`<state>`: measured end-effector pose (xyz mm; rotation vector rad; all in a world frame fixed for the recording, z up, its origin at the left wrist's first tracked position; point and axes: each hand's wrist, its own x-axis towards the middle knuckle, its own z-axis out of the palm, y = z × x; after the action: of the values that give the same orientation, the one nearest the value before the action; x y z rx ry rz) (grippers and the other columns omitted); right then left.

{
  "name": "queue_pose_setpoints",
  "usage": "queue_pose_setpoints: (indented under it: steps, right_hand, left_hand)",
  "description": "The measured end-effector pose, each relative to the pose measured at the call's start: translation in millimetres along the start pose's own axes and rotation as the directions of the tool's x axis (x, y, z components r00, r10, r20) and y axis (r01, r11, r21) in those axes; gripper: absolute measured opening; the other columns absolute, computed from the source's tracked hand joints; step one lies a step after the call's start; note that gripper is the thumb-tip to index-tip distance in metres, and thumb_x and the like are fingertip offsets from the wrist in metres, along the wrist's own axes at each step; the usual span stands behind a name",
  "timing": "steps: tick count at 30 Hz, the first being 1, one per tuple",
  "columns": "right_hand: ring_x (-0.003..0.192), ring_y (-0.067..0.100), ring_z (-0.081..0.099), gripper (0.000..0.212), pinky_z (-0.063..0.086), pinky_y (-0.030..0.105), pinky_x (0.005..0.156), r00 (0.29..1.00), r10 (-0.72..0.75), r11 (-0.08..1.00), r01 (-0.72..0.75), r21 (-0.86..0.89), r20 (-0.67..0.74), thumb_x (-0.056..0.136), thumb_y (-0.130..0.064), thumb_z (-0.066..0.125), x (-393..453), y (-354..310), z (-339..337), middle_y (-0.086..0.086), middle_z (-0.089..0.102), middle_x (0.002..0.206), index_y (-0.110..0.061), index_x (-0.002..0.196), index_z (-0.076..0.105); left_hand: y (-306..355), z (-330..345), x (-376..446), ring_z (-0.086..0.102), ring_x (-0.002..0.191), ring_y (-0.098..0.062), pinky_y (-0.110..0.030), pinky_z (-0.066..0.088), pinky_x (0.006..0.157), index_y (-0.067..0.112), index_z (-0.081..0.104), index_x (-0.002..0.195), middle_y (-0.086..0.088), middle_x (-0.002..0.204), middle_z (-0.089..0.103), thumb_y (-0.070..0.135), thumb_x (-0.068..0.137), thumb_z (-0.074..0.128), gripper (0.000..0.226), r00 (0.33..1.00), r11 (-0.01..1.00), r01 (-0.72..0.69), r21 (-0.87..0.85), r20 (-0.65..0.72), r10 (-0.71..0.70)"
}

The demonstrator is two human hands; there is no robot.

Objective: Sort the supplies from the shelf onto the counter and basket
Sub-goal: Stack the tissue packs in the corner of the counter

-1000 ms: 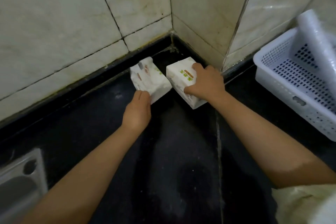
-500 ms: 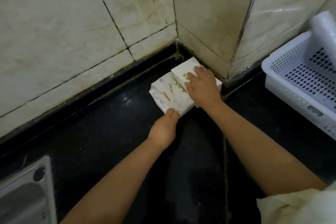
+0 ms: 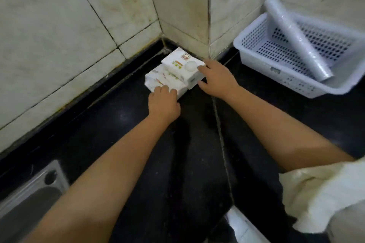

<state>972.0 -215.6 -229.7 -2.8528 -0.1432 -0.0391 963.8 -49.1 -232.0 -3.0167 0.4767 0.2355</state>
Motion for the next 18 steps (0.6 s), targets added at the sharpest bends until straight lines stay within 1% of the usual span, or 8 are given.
queue_pose_setpoints:
  steps: [2,4,6,9,11,13,15,18]
  right_hand:
    - [0.125,0.033,0.042,0.047,0.039,0.045,0.103,0.997,0.040,0.997,-0.043,-0.057,-0.059,0.089,-0.028,0.049,-35.2,-4.9,-21.8,0.019,0.046,0.136,-0.004,0.129,0.046]
    - [0.126,0.033,0.042,0.050,0.038,0.045,0.103,0.991,0.090,0.990,-0.100,-0.096,-0.102,0.089,-0.030,0.050,-78.9,-11.8,-44.6,0.019,0.045,0.138,-0.006,0.132,0.043]
    - [0.129,0.034,0.039,0.054,0.037,0.046,0.105,0.979,0.174,0.975,-0.186,-0.121,-0.106,0.090,-0.033,0.049,-130.9,-18.0,-67.8,0.019,0.041,0.142,-0.009,0.137,0.037]
    - [0.121,0.034,0.045,0.055,0.042,0.043,0.095,0.943,0.317,0.930,-0.329,-0.161,-0.099,0.089,-0.039,0.048,-217.1,-20.6,-95.3,0.016,0.048,0.133,-0.010,0.135,0.039]
    - [0.122,0.034,0.044,0.055,0.042,0.043,0.096,0.895,0.437,0.877,-0.446,-0.177,-0.090,0.089,-0.040,0.047,-275.7,-19.3,-109.0,0.016,0.047,0.135,-0.010,0.134,0.038]
    - [0.131,0.034,0.036,0.060,0.038,0.044,0.105,0.822,0.566,0.805,-0.569,-0.169,-0.067,0.090,-0.042,0.046,-335.8,-17.4,-119.2,0.015,0.037,0.146,-0.012,0.139,0.031]
    - [0.137,0.032,0.029,0.062,0.034,0.044,0.109,0.745,0.665,0.731,-0.665,-0.153,-0.061,0.090,-0.043,0.045,-395.0,-15.6,-129.2,0.013,0.029,0.151,-0.015,0.142,0.025]
    - [0.135,0.030,0.031,0.061,0.035,0.043,0.107,0.637,0.763,0.628,-0.771,-0.108,-0.109,0.091,-0.042,0.045,-482.3,-14.2,-144.7,0.012,0.032,0.149,-0.015,0.142,0.026]
  left_hand:
    - [15.3,-18.0,-19.3,0.021,0.139,-0.036,-0.046,0.026,0.110,0.009,0.046,0.130,-0.017,0.145,0.034,0.034,0.090,0.050,0.048,0.997,0.997,-0.071,0.043,0.011,0.070]
    - [30.6,-37.8,-46.8,0.015,0.142,-0.036,-0.047,0.021,0.113,0.009,0.044,0.133,-0.017,0.148,0.030,0.037,0.091,0.049,0.051,0.991,0.991,-0.128,0.048,-0.025,0.129]
    - [46.3,-55.8,-79.8,0.019,0.139,-0.037,-0.047,0.024,0.111,0.008,0.043,0.133,-0.018,0.145,0.033,0.036,0.092,0.048,0.050,0.976,0.978,-0.196,0.074,-0.083,0.202]
    - [77.6,-73.1,-133.8,0.028,0.133,-0.036,-0.045,0.031,0.106,0.007,0.045,0.129,-0.018,0.139,0.039,0.034,0.092,0.048,0.046,0.932,0.936,-0.338,0.095,-0.107,0.347]
    - [108.3,-79.0,-168.1,0.030,0.133,-0.035,-0.043,0.032,0.106,0.008,0.046,0.128,-0.017,0.139,0.041,0.034,0.091,0.049,0.045,0.885,0.889,-0.445,0.105,-0.097,0.455]
    - [145.5,-82.1,-203.5,0.034,0.131,-0.033,-0.042,0.034,0.106,0.008,0.047,0.128,-0.015,0.138,0.043,0.033,0.091,0.049,0.045,0.822,0.824,-0.555,0.115,-0.077,0.564]
    - [185.3,-83.0,-240.4,0.034,0.132,-0.033,-0.042,0.033,0.107,0.008,0.046,0.129,-0.015,0.139,0.042,0.032,0.091,0.050,0.046,0.748,0.747,-0.652,0.130,-0.050,0.661]
    - [246.0,-82.1,-299.2,0.031,0.133,-0.032,-0.043,0.031,0.109,0.008,0.044,0.131,-0.015,0.141,0.039,0.030,0.091,0.049,0.047,0.629,0.629,-0.764,0.143,-0.049,0.776]
